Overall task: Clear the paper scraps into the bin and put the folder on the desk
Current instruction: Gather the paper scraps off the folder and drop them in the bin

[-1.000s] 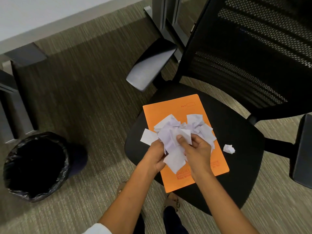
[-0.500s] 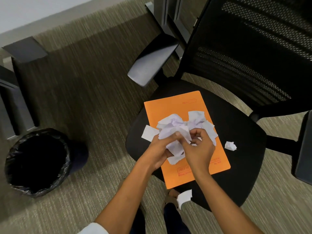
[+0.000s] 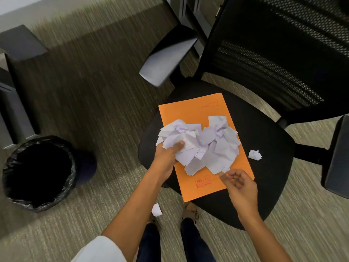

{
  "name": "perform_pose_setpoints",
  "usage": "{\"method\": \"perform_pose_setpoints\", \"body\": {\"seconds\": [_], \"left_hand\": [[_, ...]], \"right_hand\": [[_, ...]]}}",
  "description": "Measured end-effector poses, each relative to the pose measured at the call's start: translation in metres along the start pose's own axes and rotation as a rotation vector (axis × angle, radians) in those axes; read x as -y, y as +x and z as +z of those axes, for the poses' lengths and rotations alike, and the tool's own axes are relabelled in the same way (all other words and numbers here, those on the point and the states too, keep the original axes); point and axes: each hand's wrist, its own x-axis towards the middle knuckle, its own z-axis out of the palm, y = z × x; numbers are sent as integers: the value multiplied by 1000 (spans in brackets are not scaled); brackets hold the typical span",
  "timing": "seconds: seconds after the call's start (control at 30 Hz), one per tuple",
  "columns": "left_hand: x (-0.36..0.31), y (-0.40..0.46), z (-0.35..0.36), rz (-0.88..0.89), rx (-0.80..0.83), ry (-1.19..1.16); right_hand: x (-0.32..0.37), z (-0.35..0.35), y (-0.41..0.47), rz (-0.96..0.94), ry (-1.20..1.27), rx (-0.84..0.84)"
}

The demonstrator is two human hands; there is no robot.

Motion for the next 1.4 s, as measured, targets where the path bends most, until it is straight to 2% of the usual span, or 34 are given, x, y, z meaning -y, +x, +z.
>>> {"method": "perform_pose_setpoints", "body": {"seconds": [0.13, 0.27, 0.33, 0.4, 0.57, 0.7, 0.77, 0.87, 0.9, 1.03, 1.13, 1.4], "left_hand": [[7, 1, -9, 27, -28, 48], [8, 3, -25, 72, -40, 63], [9, 4, -30, 71, -37, 65], [9, 4, -32, 58, -34, 67], [12, 2, -28, 58, 9, 121], [18, -1, -25, 26, 34, 120], [21, -1, -24, 4, 41, 124], [27, -2, -21, -15, 55, 143], [29, -2, -19, -19, 59, 143], [32, -4, -7, -31, 88, 133], [31, -8, -1, -26, 103, 104], [21, -18, -18, -34, 163, 17]], "right_hand": [[-17, -5, 3, -9, -93, -176], [-11, -21, 33, -134, -140, -407], [-11, -35, 53, -180, -232, -461], [-13, -46, 73, -174, -374, -417], [-14, -58, 113, -187, -628, -105], [-11, -60, 131, -286, -712, -81], [-3, -59, 130, -293, -650, -135], [20, -53, 113, -288, -408, -256], [29, -49, 103, -271, -306, -243], [68, -5, 51, -249, -36, 123], [80, 29, 22, -302, -94, 280], [78, 57, 14, -200, -166, 246]]}}
